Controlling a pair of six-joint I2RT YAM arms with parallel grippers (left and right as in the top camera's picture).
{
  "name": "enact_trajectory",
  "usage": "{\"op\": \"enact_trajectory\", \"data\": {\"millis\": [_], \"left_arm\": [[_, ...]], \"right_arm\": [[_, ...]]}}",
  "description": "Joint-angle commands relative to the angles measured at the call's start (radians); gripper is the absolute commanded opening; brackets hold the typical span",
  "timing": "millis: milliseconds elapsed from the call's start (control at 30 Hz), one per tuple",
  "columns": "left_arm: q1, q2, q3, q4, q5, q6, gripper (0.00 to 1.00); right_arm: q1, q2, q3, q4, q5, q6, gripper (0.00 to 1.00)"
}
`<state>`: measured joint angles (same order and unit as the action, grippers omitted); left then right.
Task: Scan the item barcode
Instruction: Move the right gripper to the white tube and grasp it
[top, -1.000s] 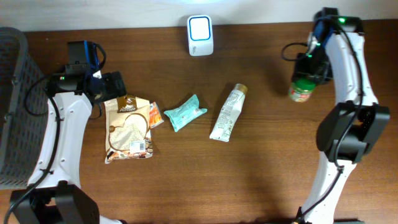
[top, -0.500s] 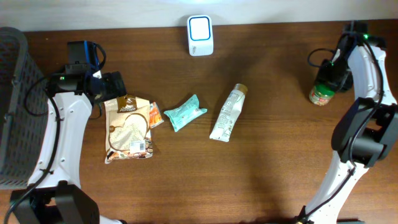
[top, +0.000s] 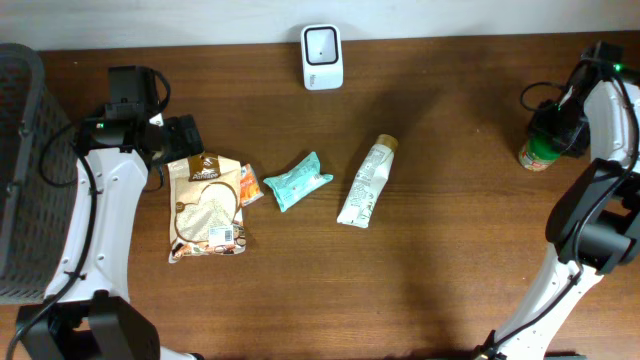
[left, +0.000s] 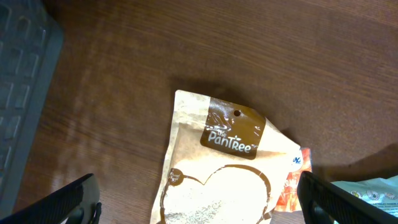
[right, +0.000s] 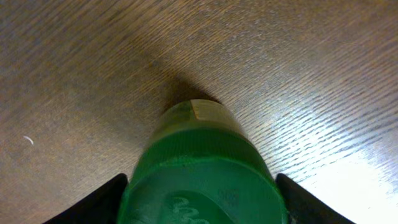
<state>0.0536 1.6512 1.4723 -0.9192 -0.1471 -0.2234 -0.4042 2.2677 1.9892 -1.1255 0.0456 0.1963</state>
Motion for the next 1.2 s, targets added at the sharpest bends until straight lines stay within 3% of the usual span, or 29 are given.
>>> {"op": "enact_trajectory", "data": {"millis": [0, 133, 500, 633, 800, 933, 1067, 1167], "left_arm": [[0.002, -0.004, 0.014, 0.002, -0.008, 0.019, 0.99], [0.002, -0.004, 0.014, 0.002, -0.008, 0.019, 0.99], [0.002, -0.004, 0.014, 0.002, -0.008, 0.019, 0.99], [0.002, -0.004, 0.014, 0.002, -0.008, 0.019, 0.99], [0.002, -0.004, 0.014, 0.002, -0.008, 0.019, 0.99], [0.002, -0.004, 0.014, 0.002, -0.008, 0.019, 0.99], [0.002, -0.004, 0.014, 0.002, -0.008, 0.019, 0.99], [0.002, -0.004, 0.014, 0.002, -0.008, 0.019, 0.99]], "right_arm": [[0.003, -0.002, -0.005, -0.006, 0.012, 0.008, 0.81], [0.011, -0.028, 0.017, -0.028, 0.011, 0.009, 0.98], [0.155, -0.202, 0.438, -0.351, -0.167, 0.026, 0.98], [0.233, -0.219, 0.468, -0.435, -0.324, 0.009, 0.98], [0.344, -0.210, 0.387, -0.483, -0.323, -0.042, 0.99], [0.437, -0.206, 0.203, -0.418, -0.322, -0.043, 0.96], [0.538, -0.206, -0.030, -0.172, -0.323, -0.073, 0.86], [0.620, -0.200, -0.171, 0.059, -0.322, -0.096, 0.72]]}}
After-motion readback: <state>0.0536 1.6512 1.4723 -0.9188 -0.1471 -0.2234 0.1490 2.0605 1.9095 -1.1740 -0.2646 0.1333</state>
